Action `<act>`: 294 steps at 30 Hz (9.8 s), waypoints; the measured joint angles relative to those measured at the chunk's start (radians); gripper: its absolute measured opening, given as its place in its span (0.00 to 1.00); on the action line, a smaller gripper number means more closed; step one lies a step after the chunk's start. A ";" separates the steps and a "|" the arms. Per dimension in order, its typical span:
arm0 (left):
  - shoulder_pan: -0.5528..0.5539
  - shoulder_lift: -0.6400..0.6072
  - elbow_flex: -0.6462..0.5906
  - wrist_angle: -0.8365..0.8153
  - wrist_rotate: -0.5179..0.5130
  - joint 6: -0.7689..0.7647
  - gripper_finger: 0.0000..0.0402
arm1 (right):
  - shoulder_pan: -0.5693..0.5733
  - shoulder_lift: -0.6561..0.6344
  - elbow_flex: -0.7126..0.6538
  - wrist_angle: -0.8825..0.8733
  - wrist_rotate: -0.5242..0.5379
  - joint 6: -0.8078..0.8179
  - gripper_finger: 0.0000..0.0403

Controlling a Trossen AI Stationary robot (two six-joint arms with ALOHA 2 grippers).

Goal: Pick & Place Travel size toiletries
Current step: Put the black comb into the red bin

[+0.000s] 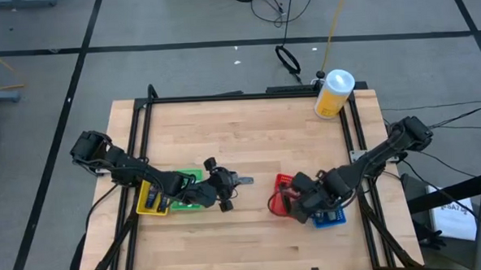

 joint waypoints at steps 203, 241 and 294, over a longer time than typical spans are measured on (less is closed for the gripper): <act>0.306 0.178 0.070 -0.082 0.259 0.095 0.05 | 0.058 -0.085 -0.410 0.649 0.392 0.462 0.17; 0.192 0.199 0.071 -0.142 0.753 0.118 0.05 | -0.555 0.025 -0.410 1.090 -0.291 -0.752 0.46; 0.184 0.431 0.068 0.206 0.352 -0.224 0.02 | -0.616 0.031 -0.349 0.860 -0.201 -0.747 0.02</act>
